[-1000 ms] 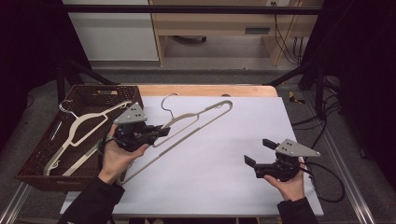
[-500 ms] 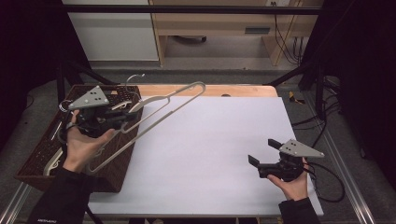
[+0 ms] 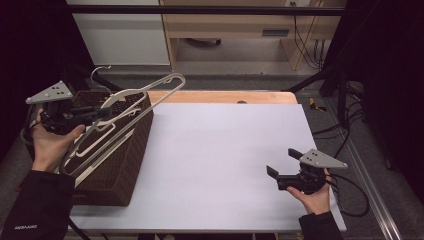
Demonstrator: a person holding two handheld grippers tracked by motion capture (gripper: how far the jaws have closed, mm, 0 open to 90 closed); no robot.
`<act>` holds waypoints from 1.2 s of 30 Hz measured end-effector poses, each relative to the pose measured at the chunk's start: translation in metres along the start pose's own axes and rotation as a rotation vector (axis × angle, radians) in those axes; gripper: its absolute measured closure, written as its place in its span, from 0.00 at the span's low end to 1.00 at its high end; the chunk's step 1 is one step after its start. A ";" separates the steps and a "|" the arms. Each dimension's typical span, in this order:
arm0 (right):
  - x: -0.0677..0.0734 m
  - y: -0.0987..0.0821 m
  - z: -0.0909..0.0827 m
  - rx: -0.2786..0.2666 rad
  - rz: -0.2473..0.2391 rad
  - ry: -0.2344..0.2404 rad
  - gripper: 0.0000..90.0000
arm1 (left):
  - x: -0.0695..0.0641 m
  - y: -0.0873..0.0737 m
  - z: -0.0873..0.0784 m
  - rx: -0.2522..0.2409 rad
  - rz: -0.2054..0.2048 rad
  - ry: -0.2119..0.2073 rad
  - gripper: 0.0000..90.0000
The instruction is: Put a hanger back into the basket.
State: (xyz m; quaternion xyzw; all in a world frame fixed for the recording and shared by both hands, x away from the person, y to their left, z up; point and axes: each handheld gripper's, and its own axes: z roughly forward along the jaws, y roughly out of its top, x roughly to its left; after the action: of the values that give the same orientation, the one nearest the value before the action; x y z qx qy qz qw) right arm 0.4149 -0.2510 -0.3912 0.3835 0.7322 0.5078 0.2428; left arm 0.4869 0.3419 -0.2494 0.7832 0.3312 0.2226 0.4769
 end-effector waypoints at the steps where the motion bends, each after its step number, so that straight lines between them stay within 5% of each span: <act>1: 0.000 0.000 0.000 0.001 -0.001 -0.001 0.05 | 0.004 -0.002 -0.001 0.004 -0.010 0.002 0.96; 17: 0.000 0.000 0.001 0.007 -0.004 -0.003 0.05 | 0.055 -0.047 -0.006 0.051 -0.092 0.063 0.96; 36: 0.001 -0.001 0.003 0.012 -0.010 -0.006 0.05 | 0.081 -0.086 -0.020 0.101 -0.168 0.110 0.96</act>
State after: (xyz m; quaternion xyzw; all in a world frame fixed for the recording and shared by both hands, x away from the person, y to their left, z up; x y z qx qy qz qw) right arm 0.4162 -0.2492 -0.3929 0.3829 0.7364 0.5010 0.2452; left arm 0.5028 0.4411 -0.3151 0.7623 0.4319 0.2078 0.4350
